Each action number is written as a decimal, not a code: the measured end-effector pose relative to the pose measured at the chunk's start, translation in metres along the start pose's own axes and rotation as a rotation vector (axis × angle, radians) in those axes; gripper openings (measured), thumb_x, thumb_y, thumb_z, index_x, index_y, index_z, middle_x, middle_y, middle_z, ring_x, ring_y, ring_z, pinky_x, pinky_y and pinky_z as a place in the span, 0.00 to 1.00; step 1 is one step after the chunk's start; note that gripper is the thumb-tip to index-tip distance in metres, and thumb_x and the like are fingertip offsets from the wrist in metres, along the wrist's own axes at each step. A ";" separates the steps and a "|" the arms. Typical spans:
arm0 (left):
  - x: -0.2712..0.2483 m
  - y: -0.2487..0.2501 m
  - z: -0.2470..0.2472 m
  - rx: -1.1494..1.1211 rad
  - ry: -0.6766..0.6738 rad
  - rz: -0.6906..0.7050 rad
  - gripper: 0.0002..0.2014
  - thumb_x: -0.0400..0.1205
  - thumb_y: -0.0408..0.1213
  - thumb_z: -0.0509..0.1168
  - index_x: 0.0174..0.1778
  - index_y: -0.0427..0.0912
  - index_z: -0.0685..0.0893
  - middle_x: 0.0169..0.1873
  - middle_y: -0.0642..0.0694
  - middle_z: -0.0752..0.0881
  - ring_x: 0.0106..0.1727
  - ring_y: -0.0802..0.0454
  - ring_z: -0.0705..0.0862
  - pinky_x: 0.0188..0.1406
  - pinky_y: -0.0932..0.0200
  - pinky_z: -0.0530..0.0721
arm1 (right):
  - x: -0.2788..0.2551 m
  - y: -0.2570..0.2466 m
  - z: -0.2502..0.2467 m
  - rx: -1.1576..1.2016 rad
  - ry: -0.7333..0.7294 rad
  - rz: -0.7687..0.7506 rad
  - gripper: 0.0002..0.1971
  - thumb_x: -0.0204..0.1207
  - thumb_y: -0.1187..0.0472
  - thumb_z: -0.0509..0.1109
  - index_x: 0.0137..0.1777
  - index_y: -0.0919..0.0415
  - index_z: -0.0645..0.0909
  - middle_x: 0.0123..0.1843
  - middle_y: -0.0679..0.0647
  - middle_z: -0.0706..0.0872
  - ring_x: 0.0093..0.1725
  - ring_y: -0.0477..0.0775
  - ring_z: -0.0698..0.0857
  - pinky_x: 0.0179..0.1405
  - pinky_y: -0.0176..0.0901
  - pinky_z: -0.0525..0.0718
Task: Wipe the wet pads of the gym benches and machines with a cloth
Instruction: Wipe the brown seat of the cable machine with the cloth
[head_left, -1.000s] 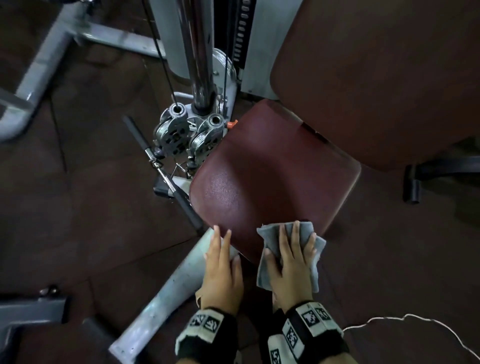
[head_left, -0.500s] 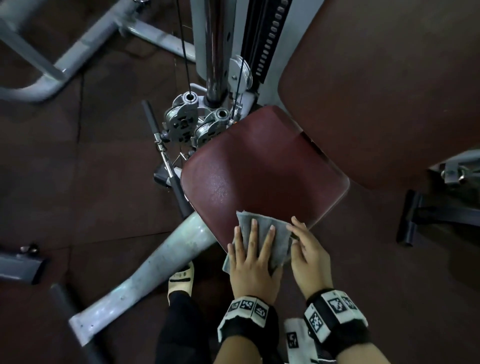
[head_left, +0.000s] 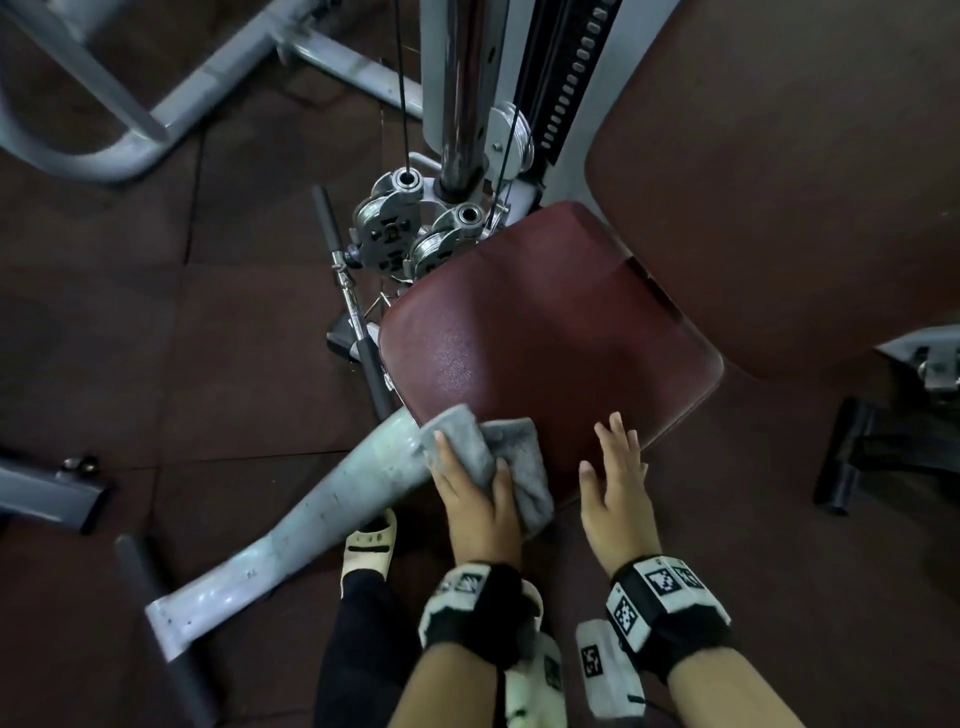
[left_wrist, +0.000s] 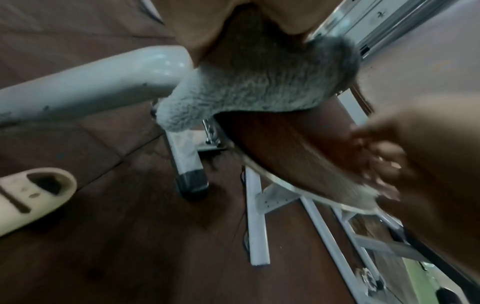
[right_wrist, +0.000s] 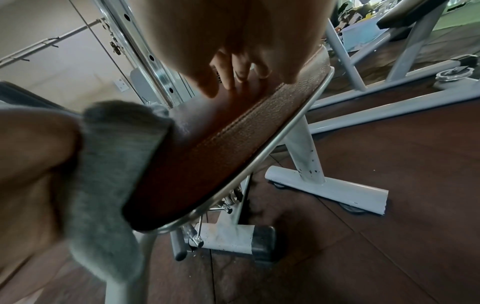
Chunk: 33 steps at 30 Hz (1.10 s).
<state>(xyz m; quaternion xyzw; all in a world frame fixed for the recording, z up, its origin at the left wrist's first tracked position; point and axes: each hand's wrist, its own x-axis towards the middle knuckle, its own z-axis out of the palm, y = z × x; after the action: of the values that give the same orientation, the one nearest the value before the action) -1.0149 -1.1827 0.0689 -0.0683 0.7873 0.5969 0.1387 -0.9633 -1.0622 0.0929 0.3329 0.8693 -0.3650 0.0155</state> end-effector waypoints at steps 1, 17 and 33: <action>0.018 0.003 -0.006 0.006 0.012 0.002 0.35 0.80 0.47 0.61 0.77 0.61 0.44 0.82 0.33 0.53 0.84 0.42 0.54 0.83 0.50 0.55 | 0.001 0.001 0.001 -0.010 0.003 -0.002 0.26 0.84 0.64 0.58 0.82 0.57 0.58 0.81 0.39 0.47 0.81 0.43 0.41 0.82 0.56 0.41; 0.064 0.011 -0.024 0.288 -0.102 0.009 0.38 0.82 0.49 0.61 0.84 0.41 0.50 0.79 0.25 0.52 0.79 0.31 0.60 0.73 0.63 0.56 | 0.061 -0.025 -0.004 -0.185 -0.038 0.358 0.51 0.74 0.33 0.61 0.83 0.57 0.32 0.83 0.47 0.27 0.81 0.54 0.29 0.78 0.71 0.43; 0.247 0.060 -0.064 0.667 -0.655 0.353 0.40 0.72 0.67 0.52 0.82 0.55 0.60 0.74 0.45 0.73 0.73 0.45 0.73 0.71 0.53 0.70 | 0.062 -0.027 0.024 -0.394 0.157 0.384 0.51 0.67 0.30 0.52 0.83 0.64 0.46 0.86 0.57 0.43 0.83 0.65 0.43 0.68 0.78 0.64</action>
<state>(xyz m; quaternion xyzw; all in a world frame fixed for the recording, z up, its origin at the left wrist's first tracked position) -1.2755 -1.2134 0.0659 0.3049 0.8501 0.3169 0.2898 -1.0324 -1.0565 0.0757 0.5093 0.8431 -0.1524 0.0815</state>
